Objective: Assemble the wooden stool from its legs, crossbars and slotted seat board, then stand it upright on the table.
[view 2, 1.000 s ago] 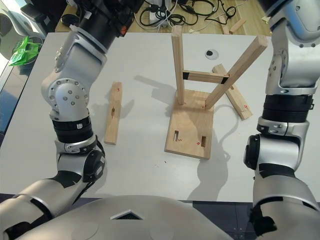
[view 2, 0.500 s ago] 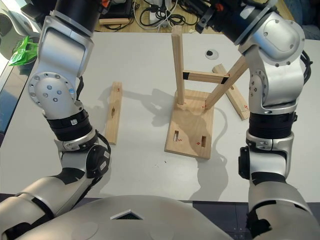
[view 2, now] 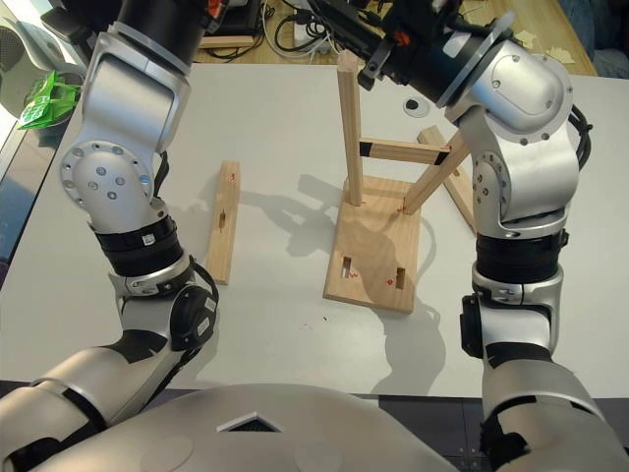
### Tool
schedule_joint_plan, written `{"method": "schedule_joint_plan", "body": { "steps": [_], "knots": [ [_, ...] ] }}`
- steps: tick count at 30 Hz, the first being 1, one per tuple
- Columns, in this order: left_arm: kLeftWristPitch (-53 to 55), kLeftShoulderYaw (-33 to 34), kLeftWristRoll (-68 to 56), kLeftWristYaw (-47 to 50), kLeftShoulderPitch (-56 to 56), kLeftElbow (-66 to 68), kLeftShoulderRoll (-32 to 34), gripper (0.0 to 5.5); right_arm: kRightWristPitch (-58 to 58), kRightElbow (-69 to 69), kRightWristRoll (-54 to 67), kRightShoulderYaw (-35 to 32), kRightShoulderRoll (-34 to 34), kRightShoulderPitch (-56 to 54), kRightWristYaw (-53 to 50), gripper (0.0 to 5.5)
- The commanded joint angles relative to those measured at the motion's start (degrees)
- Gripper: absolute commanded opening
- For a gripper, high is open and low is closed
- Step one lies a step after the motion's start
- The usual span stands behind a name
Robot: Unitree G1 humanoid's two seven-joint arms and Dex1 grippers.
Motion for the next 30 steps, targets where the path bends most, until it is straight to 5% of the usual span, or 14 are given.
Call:
{"method": "schedule_joint_plan", "body": {
  "steps": [1,21,30],
  "knots": [
    [0.6,-0.2,-1.3,1.0,-0.8,-0.3,0.1,3.39,0.5,-0.8,0.3,-0.1,0.3,-0.4,0.1,1.30],
    [1.5,0.9,-3.9,2.7,-0.8,1.1,0.4,0.54,0.1,-0.4,-0.2,-0.1,0.2,-0.7,0.3,1.30],
    [9.2,-2.0,-7.6,-1.6,2.1,-0.3,6.8,0.40,-0.6,0.5,-0.7,-0.4,-1.0,-0.7,1.8,1.30]
  ]
}}
